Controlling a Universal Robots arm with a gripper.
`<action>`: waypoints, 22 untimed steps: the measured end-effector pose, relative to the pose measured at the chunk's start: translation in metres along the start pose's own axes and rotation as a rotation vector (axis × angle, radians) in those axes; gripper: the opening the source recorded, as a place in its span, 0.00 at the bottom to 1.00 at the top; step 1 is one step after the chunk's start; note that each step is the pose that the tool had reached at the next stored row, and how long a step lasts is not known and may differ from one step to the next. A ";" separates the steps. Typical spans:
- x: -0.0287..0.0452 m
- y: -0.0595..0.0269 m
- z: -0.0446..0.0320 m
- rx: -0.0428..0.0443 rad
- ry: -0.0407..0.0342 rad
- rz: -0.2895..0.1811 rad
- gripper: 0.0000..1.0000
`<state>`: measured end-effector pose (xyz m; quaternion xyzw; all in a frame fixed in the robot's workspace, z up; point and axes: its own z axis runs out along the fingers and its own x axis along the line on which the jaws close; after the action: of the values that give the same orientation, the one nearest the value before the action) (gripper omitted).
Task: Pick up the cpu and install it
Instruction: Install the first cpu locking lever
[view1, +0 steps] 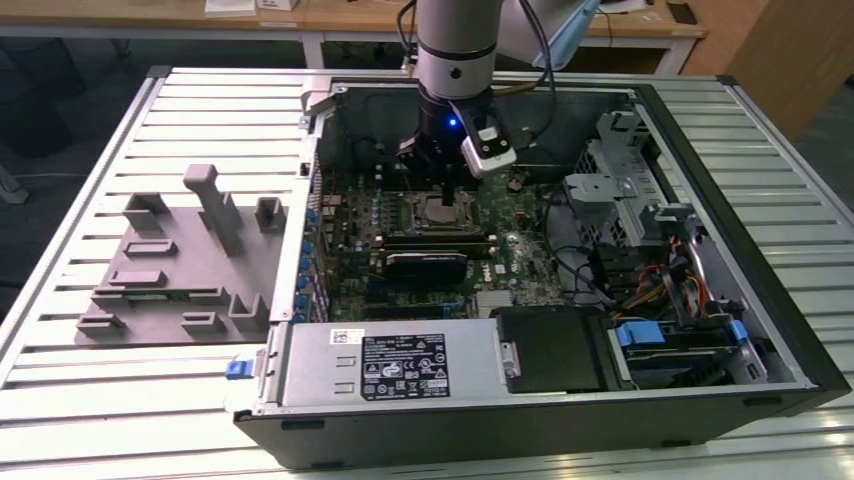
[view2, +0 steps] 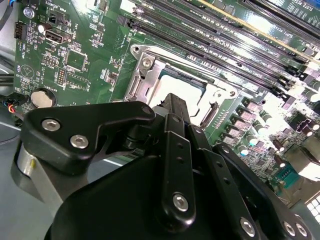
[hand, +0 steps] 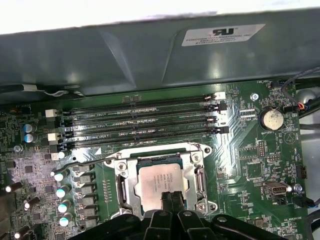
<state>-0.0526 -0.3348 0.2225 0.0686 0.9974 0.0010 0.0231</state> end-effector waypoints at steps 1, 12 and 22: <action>0.0001 0.0000 0.0000 0.0000 0.0000 0.000 0.11; 0.0005 -0.0001 -0.0196 -0.0010 -0.0003 0.000 0.11; -0.0003 0.0000 -0.0363 -0.0015 -0.0004 0.000 0.11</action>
<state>-0.0540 -0.3348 0.2588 0.0686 0.9974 0.0017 0.0233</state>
